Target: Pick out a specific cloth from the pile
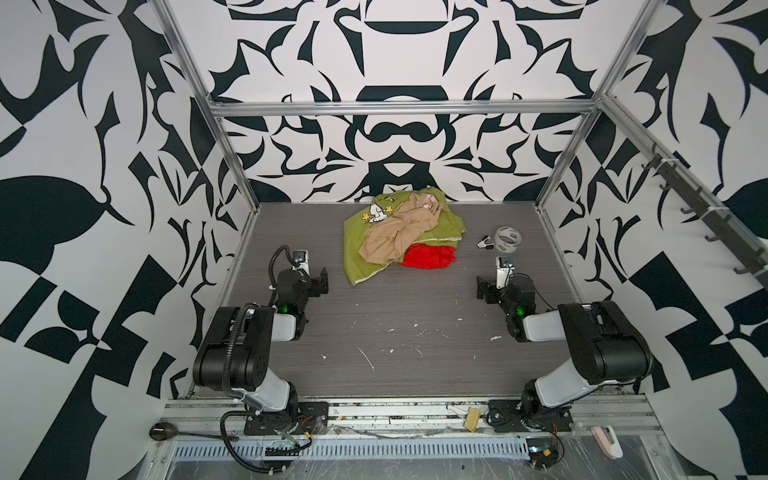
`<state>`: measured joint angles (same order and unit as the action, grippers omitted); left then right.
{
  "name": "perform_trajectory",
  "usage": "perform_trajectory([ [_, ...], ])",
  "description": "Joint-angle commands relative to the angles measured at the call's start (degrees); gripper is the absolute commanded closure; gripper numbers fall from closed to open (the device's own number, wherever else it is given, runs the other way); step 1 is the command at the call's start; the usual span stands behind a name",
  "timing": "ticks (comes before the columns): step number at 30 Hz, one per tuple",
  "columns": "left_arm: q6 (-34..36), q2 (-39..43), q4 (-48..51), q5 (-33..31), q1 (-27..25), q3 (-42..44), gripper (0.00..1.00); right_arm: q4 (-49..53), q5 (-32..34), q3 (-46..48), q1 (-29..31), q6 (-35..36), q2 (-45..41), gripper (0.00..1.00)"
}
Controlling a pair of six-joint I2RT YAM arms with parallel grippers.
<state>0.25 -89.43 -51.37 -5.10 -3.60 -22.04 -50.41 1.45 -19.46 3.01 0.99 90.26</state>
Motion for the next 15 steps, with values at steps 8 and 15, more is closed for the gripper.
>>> perform_trajectory([
  [8, 0.3, 0.0, -1.0, 0.4, 0.2, 0.8, 0.01, -1.9, 0.4, -0.7, -0.2, -1.0, -1.4, 0.01],
  [15, 0.3, 0.0, -1.0, 0.4, 0.2, 0.7, 0.01, -1.8, 1.0, -0.8, -0.2, -1.0, -1.3, 0.01],
])
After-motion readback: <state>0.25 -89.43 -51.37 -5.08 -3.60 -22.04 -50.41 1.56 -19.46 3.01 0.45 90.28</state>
